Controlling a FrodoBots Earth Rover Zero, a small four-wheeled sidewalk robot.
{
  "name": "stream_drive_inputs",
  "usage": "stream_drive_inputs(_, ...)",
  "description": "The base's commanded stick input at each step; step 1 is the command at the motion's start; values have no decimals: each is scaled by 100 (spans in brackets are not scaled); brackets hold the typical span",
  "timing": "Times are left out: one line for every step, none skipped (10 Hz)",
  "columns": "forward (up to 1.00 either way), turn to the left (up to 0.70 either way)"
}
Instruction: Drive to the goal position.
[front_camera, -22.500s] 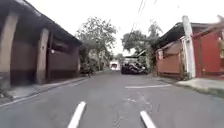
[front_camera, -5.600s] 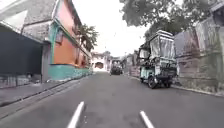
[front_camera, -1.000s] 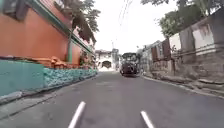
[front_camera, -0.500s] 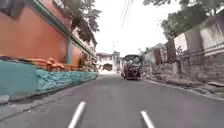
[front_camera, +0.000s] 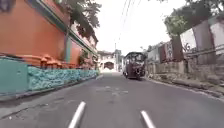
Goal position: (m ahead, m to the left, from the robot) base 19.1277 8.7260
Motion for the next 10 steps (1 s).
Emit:
stream_drive_inputs(85, 0)
stream_drive_inputs(85, 0)
stream_drive_inputs(85, 0)
stream_drive_inputs(85, 0)
stream_drive_inputs(85, -5)
stream_drive_inputs(85, -13)
stream_drive_inputs(85, -25)
stream_drive_inputs(85, -34)
stream_drive_inputs(85, -13)
stream_drive_inputs(85, 0)
